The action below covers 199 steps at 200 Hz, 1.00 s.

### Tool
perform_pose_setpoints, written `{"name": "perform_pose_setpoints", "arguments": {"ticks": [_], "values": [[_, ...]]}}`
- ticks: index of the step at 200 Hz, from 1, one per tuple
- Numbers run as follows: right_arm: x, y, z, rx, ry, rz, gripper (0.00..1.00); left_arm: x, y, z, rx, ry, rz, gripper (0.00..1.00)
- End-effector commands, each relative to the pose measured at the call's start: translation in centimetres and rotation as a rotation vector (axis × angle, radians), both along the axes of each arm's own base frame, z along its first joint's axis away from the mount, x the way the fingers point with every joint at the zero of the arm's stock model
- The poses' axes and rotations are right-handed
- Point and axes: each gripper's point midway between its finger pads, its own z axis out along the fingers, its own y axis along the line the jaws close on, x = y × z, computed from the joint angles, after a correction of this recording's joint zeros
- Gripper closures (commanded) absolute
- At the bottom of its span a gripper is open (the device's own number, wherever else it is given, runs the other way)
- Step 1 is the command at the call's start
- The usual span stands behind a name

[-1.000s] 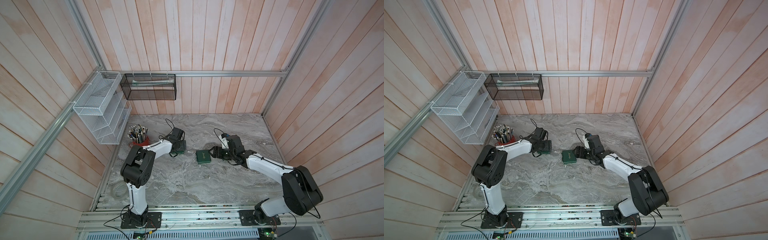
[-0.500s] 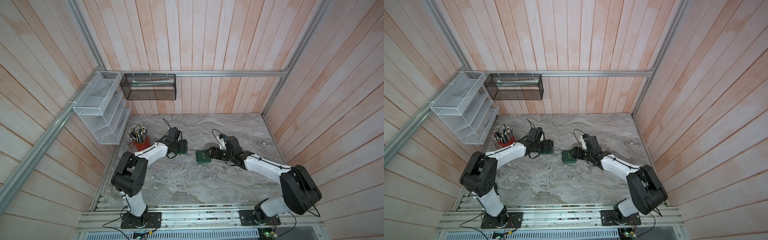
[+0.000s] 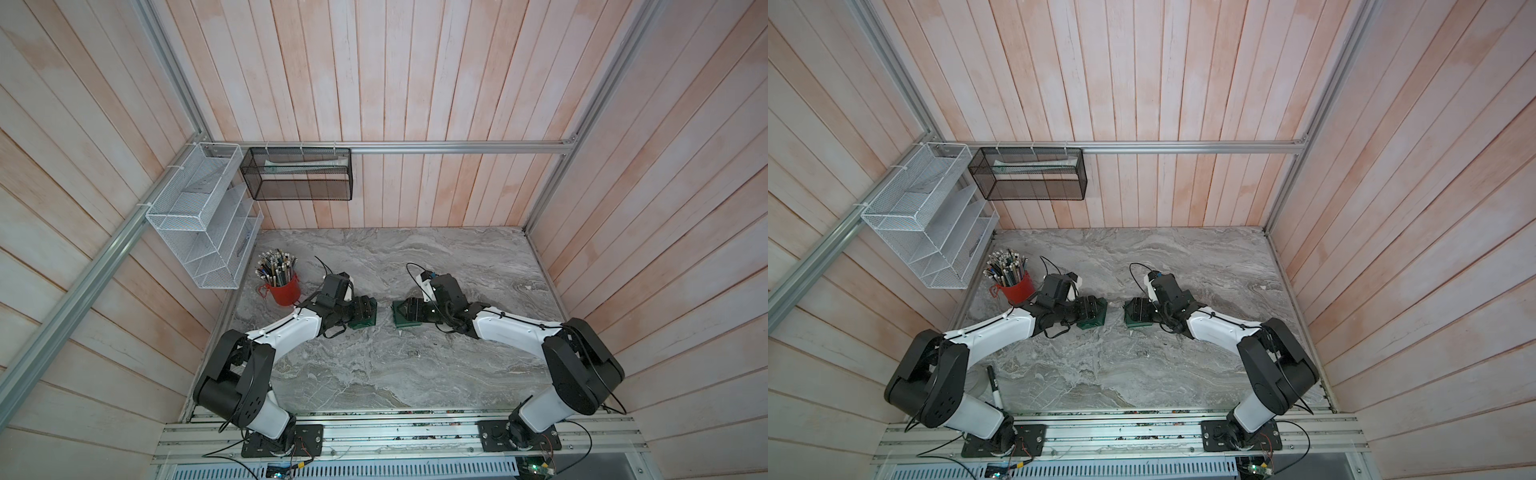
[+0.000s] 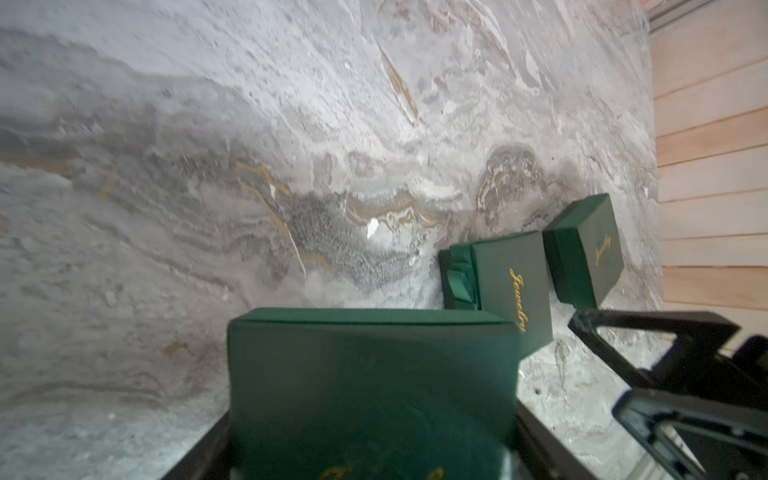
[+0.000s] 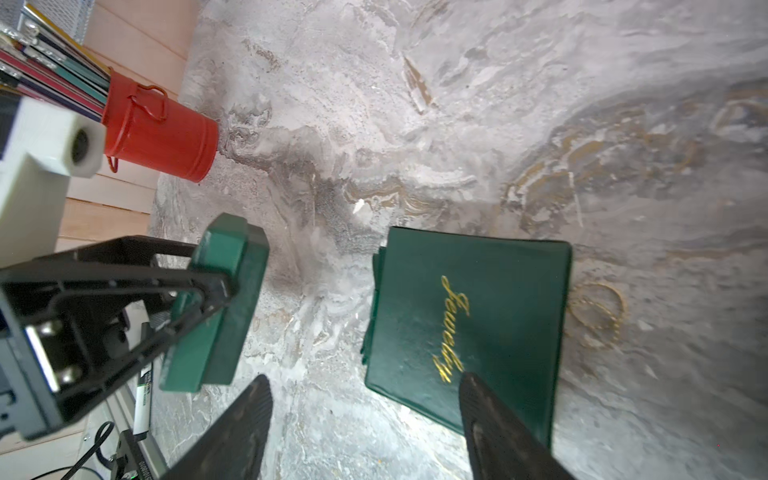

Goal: Take the rings out of the lift-off lid box
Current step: Open the lid on the jewelry box.

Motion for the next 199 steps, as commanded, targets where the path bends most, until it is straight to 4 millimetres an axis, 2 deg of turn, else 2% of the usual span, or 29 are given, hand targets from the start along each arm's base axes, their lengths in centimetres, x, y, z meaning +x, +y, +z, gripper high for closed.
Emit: {"name": "perform_pose_setpoints", "arguments": {"ticks": [1,44,126,199], "values": [[0.5,2.0,0.7,0.026,-0.024,0.029,0.29,-0.4,-1.0,1.5,-0.122,-0.015,-0.009,0.19],[0.1,3.7,0.8,0.058,-0.019,0.065,0.32,-1.6,-1.3,0.8,-0.205,0.029,-0.016,0.19],[-0.6,5.0,0.1,0.040,-0.010,0.102,0.34,-1.6,-2.2,1.9,-0.293,0.027,-0.024,0.20],[-1.9,5.0,-3.2,-0.060,0.054,0.136,0.35,-1.5,-1.6,3.1,-0.311,0.003,-0.007,0.20]]}}
